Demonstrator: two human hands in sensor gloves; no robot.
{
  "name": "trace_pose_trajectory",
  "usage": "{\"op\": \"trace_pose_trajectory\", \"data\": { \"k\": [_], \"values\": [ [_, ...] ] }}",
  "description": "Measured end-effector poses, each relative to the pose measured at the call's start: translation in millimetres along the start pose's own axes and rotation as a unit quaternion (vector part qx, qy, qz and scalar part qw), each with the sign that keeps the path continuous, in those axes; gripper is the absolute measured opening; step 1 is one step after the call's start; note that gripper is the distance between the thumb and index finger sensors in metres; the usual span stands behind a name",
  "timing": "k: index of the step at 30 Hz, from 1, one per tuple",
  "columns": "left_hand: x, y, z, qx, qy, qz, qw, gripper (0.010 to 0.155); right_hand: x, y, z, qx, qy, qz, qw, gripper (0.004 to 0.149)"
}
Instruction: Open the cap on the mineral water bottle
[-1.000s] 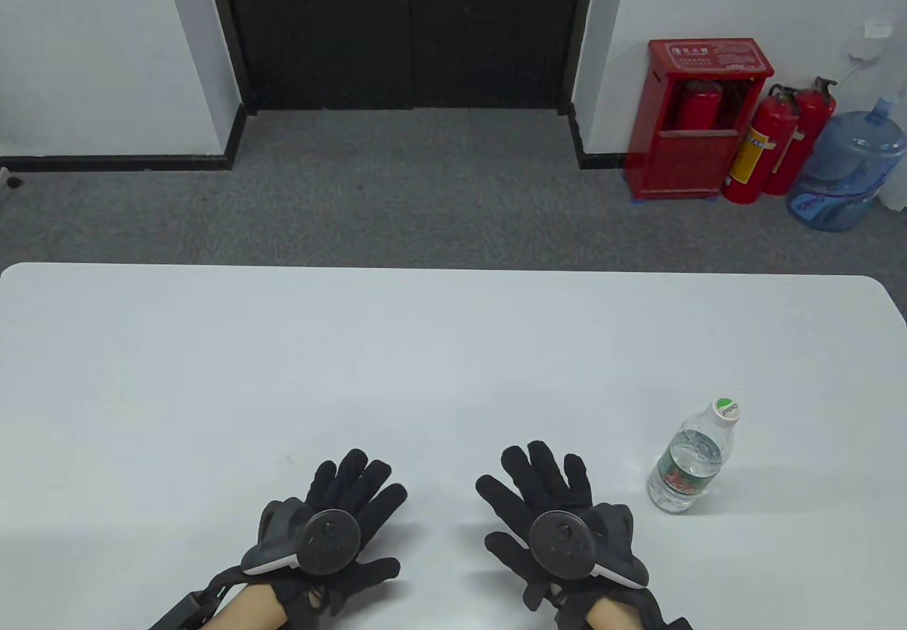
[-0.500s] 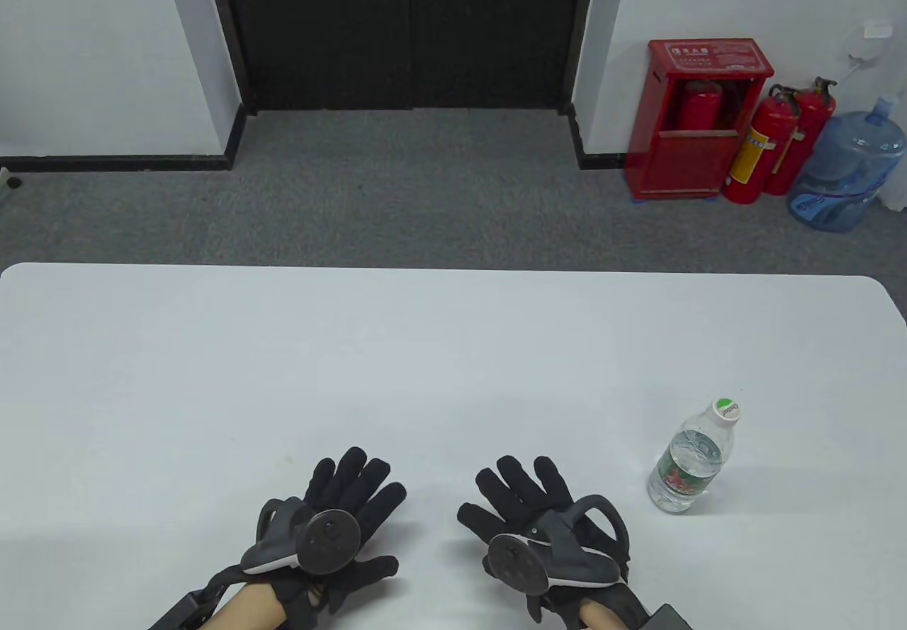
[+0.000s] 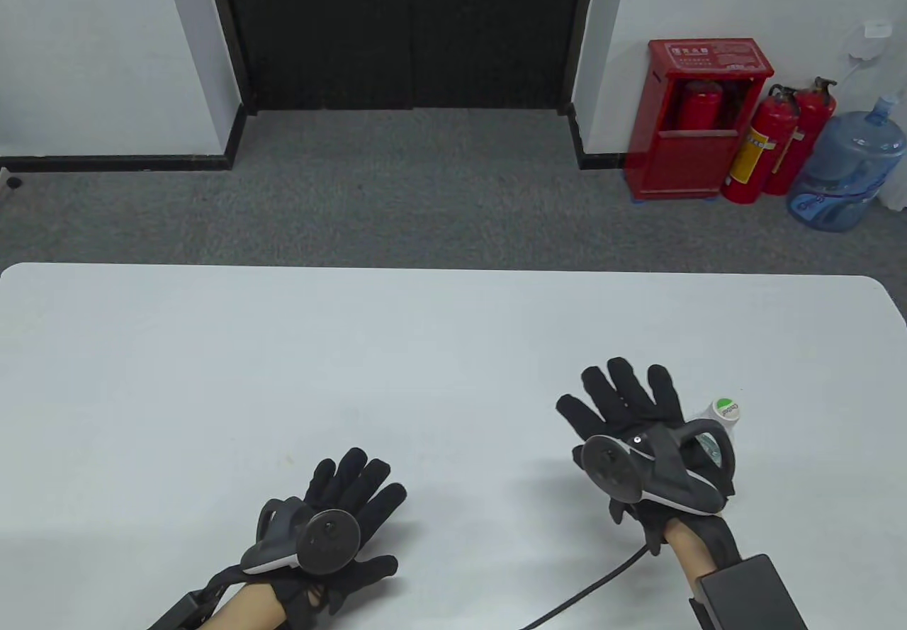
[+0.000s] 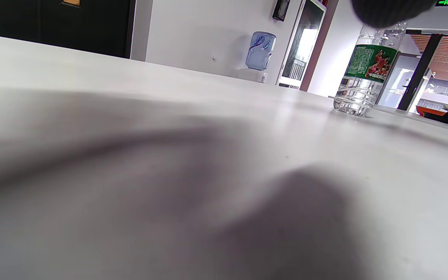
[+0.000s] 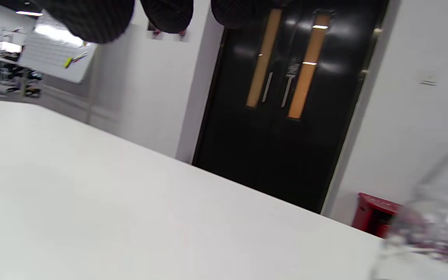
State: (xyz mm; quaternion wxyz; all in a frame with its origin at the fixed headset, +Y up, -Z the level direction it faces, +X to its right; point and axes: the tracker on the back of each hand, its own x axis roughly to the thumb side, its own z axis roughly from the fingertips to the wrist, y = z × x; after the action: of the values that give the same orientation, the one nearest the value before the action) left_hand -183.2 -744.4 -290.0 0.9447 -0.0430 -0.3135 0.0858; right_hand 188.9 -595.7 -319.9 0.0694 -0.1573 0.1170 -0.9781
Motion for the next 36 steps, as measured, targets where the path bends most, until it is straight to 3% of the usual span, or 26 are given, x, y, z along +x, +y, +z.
{"op": "trace_pose_trajectory", "data": {
  "k": [6,9,10,12,17,28,33,36],
  "values": [
    [2,-1,0,-0.002,-0.001,-0.004,1.0,0.087,-53,1,12,-0.035,0.14,-0.059,0.988,0.067],
    [2,-1,0,-0.004,-0.001,-0.006,1.0,0.087,-70,15,18,0.006,0.239,-0.036,0.97,0.071],
    [2,-1,0,-0.004,0.0,-0.006,1.0,0.087,-76,22,20,0.035,0.256,-0.037,0.965,0.07],
    [2,-2,0,-0.006,0.001,-0.007,1.0,0.087,-84,32,22,0.043,0.271,-0.056,0.96,0.07],
    [1,-4,-1,-0.013,0.006,-0.007,1.0,0.086,-86,39,19,-0.011,0.238,-0.097,0.966,0.046],
    [3,-6,-3,-0.015,0.002,0.001,1.0,0.086,-76,35,22,-0.048,0.178,-0.114,0.976,0.046],
    [6,7,-5,0.006,-0.023,0.072,0.997,0.085,-54,12,20,-0.085,0.121,-0.127,0.981,0.045],
    [9,26,-14,0.045,-0.037,0.166,0.984,0.085,-25,-13,13,-0.12,0.059,-0.137,0.981,0.044]
  ]
}}
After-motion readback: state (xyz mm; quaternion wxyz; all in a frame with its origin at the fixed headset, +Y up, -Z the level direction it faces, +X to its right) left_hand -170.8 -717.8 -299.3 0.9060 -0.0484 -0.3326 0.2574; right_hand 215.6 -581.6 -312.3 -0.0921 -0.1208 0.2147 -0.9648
